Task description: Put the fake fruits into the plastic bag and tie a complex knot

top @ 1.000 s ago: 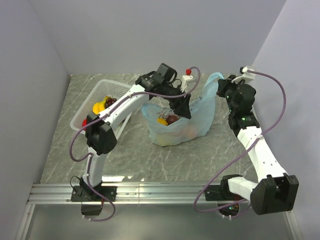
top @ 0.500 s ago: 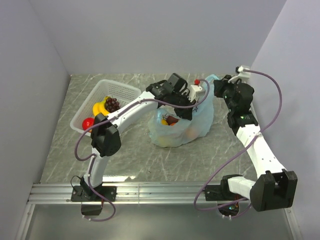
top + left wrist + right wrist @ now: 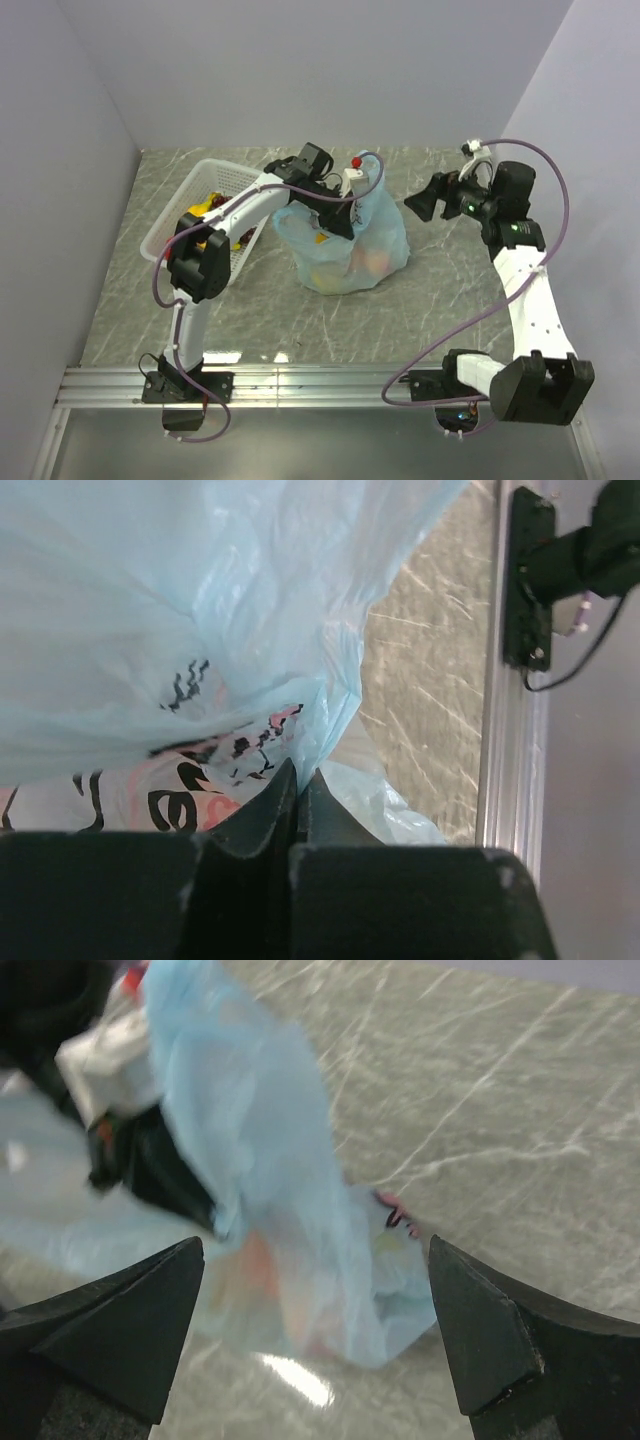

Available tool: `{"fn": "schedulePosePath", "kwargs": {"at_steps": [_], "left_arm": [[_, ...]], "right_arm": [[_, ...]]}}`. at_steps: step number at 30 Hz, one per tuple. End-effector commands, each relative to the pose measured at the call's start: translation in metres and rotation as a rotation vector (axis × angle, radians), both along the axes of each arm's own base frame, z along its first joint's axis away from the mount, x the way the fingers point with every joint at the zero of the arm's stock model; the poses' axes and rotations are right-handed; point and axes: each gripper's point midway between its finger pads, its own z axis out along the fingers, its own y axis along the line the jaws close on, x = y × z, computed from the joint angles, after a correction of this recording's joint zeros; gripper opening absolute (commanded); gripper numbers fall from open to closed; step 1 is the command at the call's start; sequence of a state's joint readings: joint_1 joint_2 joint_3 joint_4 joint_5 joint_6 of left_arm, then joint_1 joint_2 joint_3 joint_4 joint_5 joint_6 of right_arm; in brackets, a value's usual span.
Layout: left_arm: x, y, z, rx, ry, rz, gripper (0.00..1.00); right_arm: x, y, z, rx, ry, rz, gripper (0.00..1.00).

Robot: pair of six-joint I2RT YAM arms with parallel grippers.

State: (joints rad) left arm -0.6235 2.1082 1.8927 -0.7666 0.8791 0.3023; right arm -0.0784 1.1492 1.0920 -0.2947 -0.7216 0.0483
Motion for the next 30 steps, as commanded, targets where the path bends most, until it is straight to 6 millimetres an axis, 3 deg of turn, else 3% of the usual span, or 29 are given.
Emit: {"fn": "schedulePosePath", "kwargs": {"at_steps": [1,3,4,5,8,10,14,15,16,17,19,20,25,28,30], "left_arm": [[-0.022,-0.002,0.049,-0.152,-0.058,-0.147,0.04],[-0.026,-0.005,0.054,-0.176,-0.047,-0.168,0.04],[-0.028,-0.004,0.055,-0.183,-0.043,-0.176,0.04],[-0.029,-0.004,0.055,-0.183,-0.038,-0.182,0.04],[-0.035,-0.002,0.057,-0.187,-0.011,-0.201,0.01],[-0.039,0.000,0.061,-0.195,0.005,-0.209,0.01],[-0.045,0.004,0.073,-0.207,-0.007,-0.187,0.00],[-0.047,0.004,0.076,-0.208,0.000,-0.182,0.00],[-0.048,0.004,0.077,-0.206,0.001,-0.177,0.00],[-0.048,0.004,0.085,-0.207,-0.009,-0.172,0.00],[-0.047,0.006,0.094,-0.199,-0.015,-0.162,0.00],[-0.048,0.007,0.106,-0.204,-0.040,-0.163,0.00],[-0.049,0.015,0.116,-0.187,-0.074,-0.087,0.00],[-0.052,0.018,0.101,-0.180,-0.059,-0.045,0.00],[-0.050,0.020,0.080,-0.141,-0.026,0.005,0.00]], "right_arm": [[-0.052,0.025,0.001,-0.009,-0.016,0.267,1.00],[-0.050,0.023,-0.019,-0.039,-0.014,0.279,1.00],[-0.040,0.020,-0.023,-0.059,-0.051,0.260,1.00],[-0.035,0.018,-0.042,-0.057,-0.019,0.244,1.00],[-0.014,0.016,-0.074,-0.074,0.021,0.231,0.97],[-0.007,0.018,-0.083,-0.070,0.042,0.237,0.95],[-0.009,0.041,-0.097,-0.024,0.064,0.305,0.93],[-0.015,0.055,-0.099,-0.024,0.066,0.346,0.90],[-0.018,0.061,-0.103,-0.025,0.071,0.363,0.80],[-0.024,0.068,-0.103,-0.018,0.080,0.391,0.48],[-0.037,0.078,-0.100,0.023,0.120,0.436,0.23],[-0.045,0.081,-0.092,0.060,0.146,0.437,0.00],[-0.069,0.072,-0.078,0.149,0.214,0.310,0.00],[-0.072,0.067,-0.090,0.159,0.270,0.262,0.00],[-0.069,0.063,-0.100,0.146,0.292,0.240,0.00]]}}
